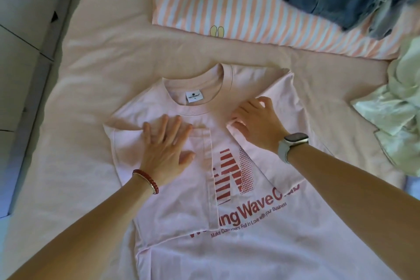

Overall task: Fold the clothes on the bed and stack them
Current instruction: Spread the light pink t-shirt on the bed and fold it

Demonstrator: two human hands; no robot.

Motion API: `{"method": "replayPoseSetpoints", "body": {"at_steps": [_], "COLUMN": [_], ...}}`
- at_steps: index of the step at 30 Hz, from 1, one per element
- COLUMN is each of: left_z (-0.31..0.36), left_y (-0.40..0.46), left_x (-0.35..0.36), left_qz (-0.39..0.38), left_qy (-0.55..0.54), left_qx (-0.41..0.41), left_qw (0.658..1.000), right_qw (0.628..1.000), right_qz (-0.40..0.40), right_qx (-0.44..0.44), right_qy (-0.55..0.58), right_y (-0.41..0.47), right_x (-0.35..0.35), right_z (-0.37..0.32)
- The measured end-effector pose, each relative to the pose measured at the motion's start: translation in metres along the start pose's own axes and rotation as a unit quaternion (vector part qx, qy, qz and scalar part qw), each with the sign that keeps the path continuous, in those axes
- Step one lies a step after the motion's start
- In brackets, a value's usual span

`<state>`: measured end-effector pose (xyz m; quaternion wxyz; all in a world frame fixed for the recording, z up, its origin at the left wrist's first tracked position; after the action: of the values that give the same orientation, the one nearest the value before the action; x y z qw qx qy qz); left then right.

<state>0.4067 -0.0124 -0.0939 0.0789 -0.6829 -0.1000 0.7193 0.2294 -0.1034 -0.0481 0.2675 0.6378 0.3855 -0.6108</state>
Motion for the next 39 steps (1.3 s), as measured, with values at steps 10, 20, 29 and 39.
{"method": "replayPoseSetpoints", "body": {"at_steps": [10,20,29,39], "left_z": [-0.066,-0.102,-0.04,0.046], "left_y": [0.054,0.08,-0.034,-0.189], "left_x": [-0.026,-0.048,-0.098,-0.054], "left_qz": [0.001,-0.01,0.224,0.134], "left_qy": [-0.079,-0.071,-0.174,-0.18], "left_qx": [-0.197,-0.198,-0.034,0.087], "left_qw": [0.977,0.978,0.958,0.971], "right_qw": [0.987,0.981,0.993,0.988], "right_qz": [-0.068,-0.111,0.101,0.043], "right_qx": [0.138,0.156,-0.043,-0.141], "right_qy": [-0.051,0.039,-0.047,-0.052], "right_y": [0.017,0.056,-0.04,-0.186], "right_x": [0.009,-0.001,-0.05,-0.035], "right_z": [0.082,0.114,0.061,0.009]}}
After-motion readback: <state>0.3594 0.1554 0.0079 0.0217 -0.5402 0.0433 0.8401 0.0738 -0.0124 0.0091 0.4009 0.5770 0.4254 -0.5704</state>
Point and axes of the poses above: each hand's wrist, its own y-axis towards the middle knuckle, its own x-axis out of the palm, z = x × y, the point moved 6 cm from there along y, towards the middle knuckle, and after that the axes turned 11 degrees about -x, right-handed, at the moved point
